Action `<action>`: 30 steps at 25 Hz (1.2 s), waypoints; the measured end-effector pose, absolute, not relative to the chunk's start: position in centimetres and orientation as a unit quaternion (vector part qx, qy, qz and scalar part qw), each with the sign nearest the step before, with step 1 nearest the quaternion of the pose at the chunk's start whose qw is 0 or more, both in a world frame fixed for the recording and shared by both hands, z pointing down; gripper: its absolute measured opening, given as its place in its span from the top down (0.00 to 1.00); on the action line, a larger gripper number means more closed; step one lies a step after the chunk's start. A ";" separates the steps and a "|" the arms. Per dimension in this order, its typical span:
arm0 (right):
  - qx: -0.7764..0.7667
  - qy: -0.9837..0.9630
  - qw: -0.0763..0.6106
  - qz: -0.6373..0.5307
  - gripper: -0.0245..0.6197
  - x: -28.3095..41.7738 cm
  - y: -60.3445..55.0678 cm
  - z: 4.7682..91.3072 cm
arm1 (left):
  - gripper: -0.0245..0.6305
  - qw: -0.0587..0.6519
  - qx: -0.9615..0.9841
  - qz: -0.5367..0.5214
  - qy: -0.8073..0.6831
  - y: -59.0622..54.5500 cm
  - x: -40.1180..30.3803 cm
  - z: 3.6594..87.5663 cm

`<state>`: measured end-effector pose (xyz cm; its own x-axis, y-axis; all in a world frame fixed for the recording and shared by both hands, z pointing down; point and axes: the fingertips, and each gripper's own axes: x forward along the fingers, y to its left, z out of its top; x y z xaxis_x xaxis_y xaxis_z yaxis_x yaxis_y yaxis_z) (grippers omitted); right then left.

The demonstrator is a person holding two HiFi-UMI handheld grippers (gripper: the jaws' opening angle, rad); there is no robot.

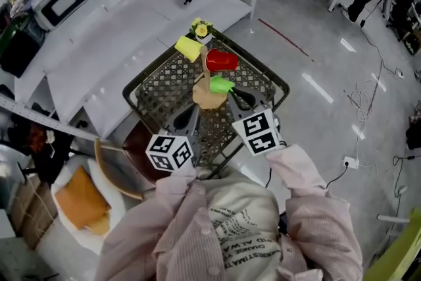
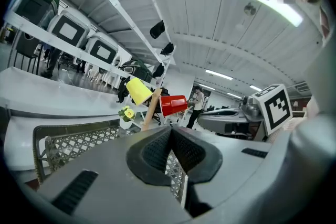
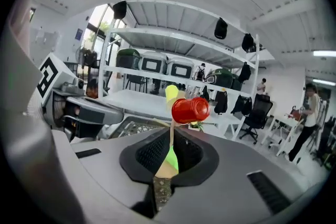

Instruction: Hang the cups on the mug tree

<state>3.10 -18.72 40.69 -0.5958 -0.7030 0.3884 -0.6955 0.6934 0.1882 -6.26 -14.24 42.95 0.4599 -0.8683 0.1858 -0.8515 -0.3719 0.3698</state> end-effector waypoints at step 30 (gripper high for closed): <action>0.379 -0.918 0.015 0.115 0.96 7.6 -20.0 39.6 | 0.96 0.134 0.789 -0.022 -0.599 -13.6 -9.2 38.7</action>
